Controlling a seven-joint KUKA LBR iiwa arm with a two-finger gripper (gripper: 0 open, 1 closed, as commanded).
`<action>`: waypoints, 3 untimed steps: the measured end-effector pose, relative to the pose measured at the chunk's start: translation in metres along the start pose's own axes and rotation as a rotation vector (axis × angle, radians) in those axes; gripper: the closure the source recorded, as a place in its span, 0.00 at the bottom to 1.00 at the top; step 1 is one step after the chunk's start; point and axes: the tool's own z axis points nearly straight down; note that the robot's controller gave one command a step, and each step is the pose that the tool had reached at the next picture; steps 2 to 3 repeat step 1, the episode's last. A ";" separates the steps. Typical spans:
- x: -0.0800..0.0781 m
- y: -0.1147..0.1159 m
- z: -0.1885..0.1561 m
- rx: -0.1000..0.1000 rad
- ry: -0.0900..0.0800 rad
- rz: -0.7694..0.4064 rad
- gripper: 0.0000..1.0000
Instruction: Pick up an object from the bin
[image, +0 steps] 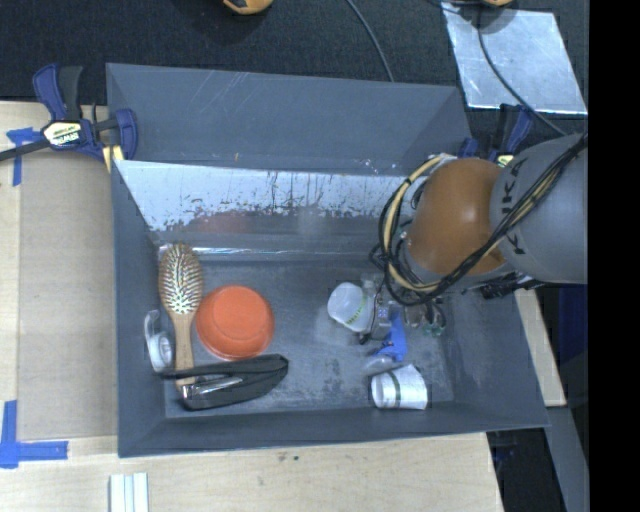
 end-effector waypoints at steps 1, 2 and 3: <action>0.000 0.000 0.000 0.000 0.000 0.000 1.00; 0.000 0.000 0.000 0.000 0.000 0.000 1.00; 0.000 0.000 0.000 0.000 0.000 0.000 1.00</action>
Offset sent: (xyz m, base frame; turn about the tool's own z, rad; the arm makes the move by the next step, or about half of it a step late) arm -0.0002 0.0000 0.0371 -0.0001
